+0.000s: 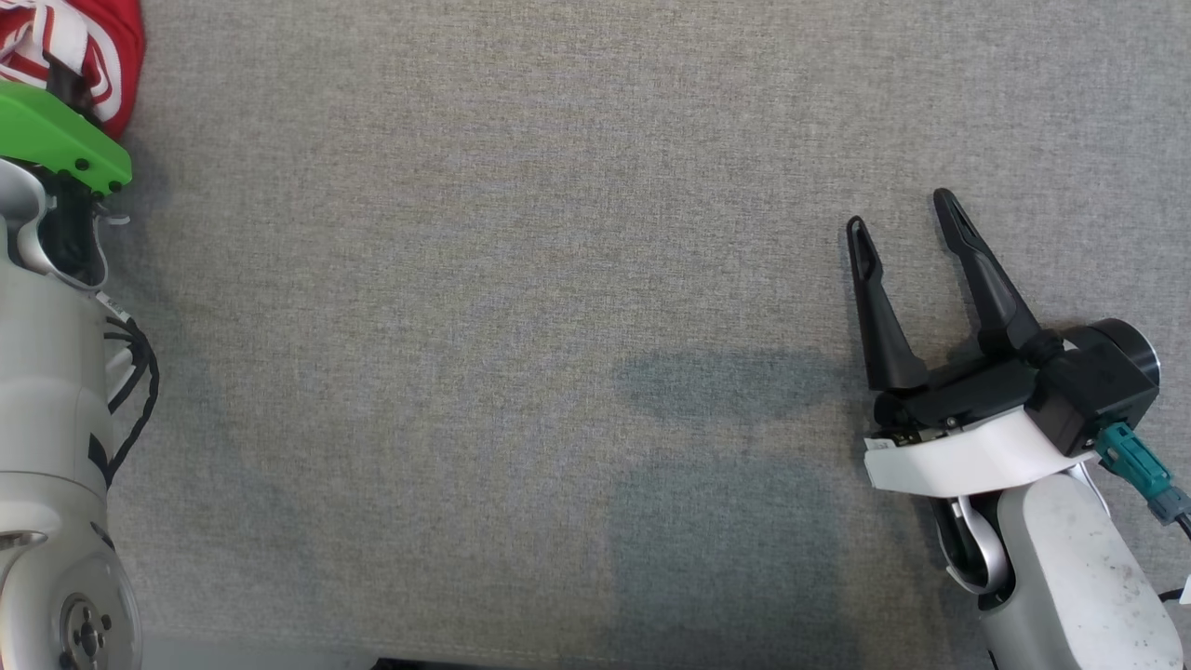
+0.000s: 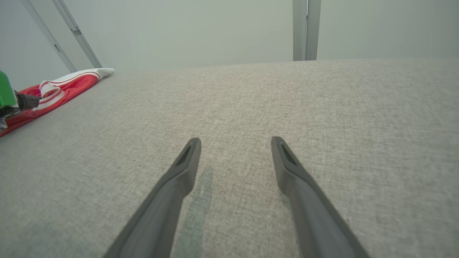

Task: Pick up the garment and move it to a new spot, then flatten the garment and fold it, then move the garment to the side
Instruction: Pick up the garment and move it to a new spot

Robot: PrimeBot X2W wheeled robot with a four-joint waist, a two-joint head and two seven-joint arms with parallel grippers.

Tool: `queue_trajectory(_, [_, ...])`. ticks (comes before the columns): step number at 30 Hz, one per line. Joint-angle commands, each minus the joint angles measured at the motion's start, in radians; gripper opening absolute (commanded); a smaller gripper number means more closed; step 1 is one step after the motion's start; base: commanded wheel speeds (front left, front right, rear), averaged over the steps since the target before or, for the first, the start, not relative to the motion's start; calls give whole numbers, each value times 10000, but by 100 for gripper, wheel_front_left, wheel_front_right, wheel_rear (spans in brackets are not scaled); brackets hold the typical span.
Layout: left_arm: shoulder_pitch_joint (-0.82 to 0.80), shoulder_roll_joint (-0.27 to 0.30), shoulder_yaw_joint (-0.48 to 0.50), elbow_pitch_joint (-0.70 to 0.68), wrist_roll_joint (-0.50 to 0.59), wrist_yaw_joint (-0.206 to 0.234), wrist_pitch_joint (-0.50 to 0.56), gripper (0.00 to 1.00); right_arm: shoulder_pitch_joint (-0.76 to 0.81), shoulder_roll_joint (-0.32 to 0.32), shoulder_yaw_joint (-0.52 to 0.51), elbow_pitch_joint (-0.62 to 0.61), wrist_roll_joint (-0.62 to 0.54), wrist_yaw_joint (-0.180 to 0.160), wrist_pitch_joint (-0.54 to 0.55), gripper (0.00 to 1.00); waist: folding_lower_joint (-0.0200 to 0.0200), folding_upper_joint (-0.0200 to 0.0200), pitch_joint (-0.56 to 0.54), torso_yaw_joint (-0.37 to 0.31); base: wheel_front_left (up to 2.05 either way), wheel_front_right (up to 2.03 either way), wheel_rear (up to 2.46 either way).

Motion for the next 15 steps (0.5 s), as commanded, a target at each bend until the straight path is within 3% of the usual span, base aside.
queue_trajectory(1, [278, -158, -79, 348, 10, -17, 187, 100, 31, -47, -73, 297, 20, -17, 34, 100, 0, 0, -21, 0, 0, 0, 0])
queue_trajectory(2, [313, -154, -116, 383, 36, -36, 112, 56, 40, -33, -58, 314, 22, -17, 34, 100, 0, 0, -39, 4, 0, 0, 0])
queue_trajectory(3, [347, -158, -159, 393, 70, -79, 16, 0, 55, -20, -49, 332, 31, -17, 34, 100, 0, 0, -71, 10, 0, 0, 0])
queue_trajectory(10, [421, 137, -363, 12, 223, -331, -1723, 0, 172, 106, 65, 420, 126, -16, 32, 100, 0, 0, -617, 49, 0, 0, 0])
queue_trajectory(15, [727, 300, -512, -747, 414, -537, -2210, 0, 281, 232, 171, 483, 224, -16, 21, 100, 0, 0, -1375, 38, 0, 0, 0])
